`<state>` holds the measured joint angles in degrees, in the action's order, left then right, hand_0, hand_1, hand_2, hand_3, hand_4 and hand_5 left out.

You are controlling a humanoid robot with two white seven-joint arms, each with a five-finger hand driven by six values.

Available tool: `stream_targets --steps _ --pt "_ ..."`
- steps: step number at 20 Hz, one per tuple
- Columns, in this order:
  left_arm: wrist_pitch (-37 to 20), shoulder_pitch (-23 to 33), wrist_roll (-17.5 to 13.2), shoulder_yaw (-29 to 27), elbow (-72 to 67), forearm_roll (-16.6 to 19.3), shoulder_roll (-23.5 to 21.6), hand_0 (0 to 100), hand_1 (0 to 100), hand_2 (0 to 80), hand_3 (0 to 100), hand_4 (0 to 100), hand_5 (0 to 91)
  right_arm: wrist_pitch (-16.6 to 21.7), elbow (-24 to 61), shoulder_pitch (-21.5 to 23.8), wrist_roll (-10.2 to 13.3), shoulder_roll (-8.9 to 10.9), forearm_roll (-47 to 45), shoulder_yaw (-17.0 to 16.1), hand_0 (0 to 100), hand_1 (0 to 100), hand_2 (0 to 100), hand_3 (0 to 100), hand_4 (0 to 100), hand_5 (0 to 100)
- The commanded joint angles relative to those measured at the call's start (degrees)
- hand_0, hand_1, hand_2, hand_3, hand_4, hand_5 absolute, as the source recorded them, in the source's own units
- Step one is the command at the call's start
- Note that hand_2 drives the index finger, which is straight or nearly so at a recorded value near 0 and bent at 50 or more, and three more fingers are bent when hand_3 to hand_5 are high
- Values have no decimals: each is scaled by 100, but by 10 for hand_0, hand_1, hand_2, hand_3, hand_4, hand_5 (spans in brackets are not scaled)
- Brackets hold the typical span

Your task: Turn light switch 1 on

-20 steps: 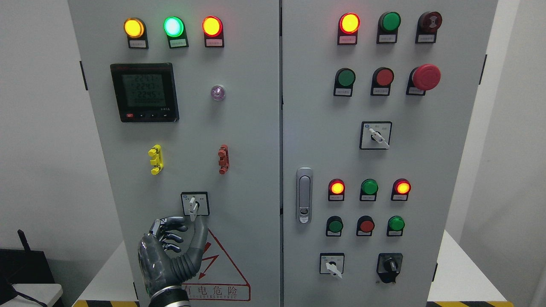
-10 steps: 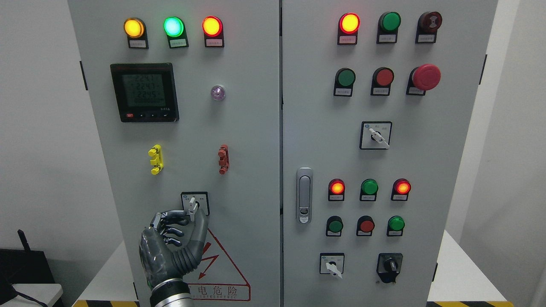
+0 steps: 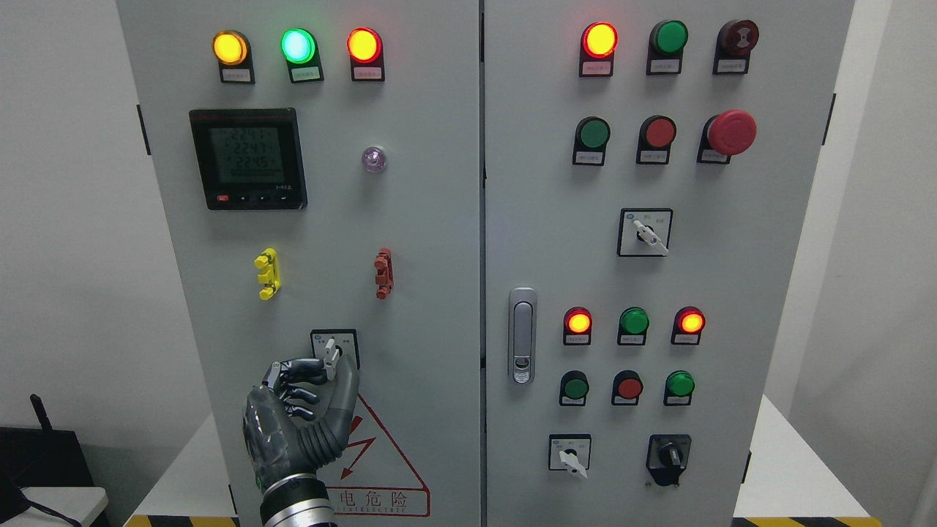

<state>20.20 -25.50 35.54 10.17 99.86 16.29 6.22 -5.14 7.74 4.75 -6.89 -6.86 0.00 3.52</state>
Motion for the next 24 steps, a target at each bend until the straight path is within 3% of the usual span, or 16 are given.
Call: stream_targets --steps 1,24 --pt "107 -42 -3 11 16 -3 2 195 562 523 673 777 744 -4 0 -1 4 0 -97 0 120 389 0 0 0 0" --pt "362 -130 -12 20 25 -3 10 231 485 553 689 790 761 -4 0 -1 4 0 -97 0 120 389 0 0 0 0"
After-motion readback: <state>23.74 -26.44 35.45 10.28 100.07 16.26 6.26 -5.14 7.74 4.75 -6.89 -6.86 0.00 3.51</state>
